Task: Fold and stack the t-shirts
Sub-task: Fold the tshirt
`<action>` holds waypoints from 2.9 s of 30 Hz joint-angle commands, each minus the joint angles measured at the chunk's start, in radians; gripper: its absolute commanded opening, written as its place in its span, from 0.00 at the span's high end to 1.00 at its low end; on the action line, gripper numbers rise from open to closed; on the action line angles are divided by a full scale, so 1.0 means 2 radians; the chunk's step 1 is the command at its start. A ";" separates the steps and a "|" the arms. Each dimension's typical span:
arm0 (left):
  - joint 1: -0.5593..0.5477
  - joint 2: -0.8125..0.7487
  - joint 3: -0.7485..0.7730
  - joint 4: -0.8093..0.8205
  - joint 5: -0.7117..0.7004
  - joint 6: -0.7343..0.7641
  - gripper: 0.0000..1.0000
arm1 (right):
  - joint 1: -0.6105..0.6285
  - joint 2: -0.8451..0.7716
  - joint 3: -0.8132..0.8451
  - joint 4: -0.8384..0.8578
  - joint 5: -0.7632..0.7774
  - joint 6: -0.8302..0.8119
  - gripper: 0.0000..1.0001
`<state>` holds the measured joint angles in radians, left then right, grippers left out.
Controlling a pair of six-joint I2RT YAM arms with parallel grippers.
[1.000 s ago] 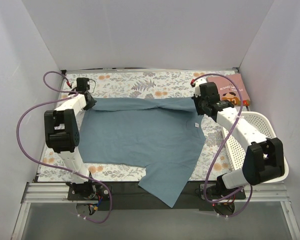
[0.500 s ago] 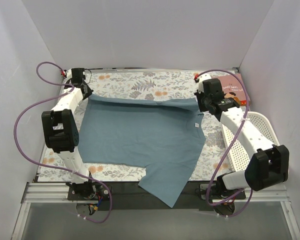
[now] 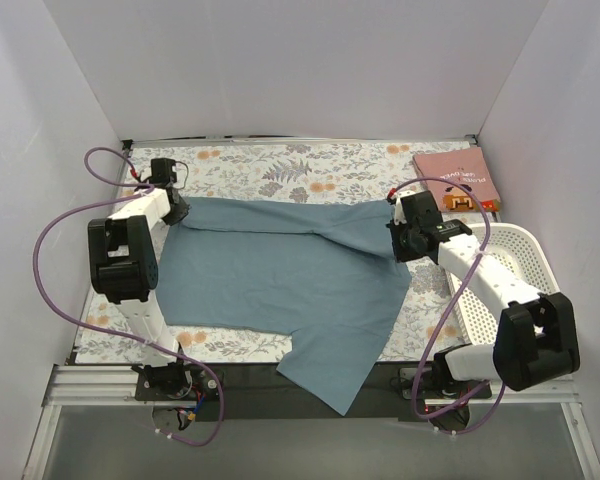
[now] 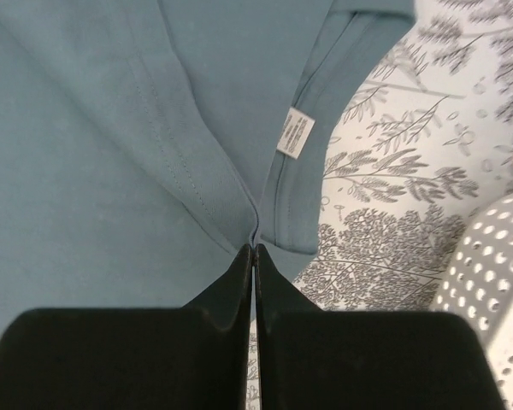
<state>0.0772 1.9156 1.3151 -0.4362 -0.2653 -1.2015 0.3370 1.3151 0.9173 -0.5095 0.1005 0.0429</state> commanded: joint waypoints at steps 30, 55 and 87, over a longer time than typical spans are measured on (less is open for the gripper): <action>0.003 -0.067 0.001 0.049 0.022 0.009 0.49 | -0.135 0.064 0.069 0.160 -0.191 0.140 0.54; 0.000 0.028 -0.022 0.065 0.048 0.006 0.53 | -0.142 0.120 -0.060 0.255 -0.291 0.124 0.57; -0.010 0.027 -0.026 0.058 0.027 0.006 0.53 | -0.063 0.050 -0.067 0.131 -0.269 0.056 0.99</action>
<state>0.0574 1.9816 1.2827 -0.2409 -0.1928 -1.1934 0.1841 1.4788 0.7311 -0.1921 -0.4488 0.1696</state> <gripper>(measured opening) 0.465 0.022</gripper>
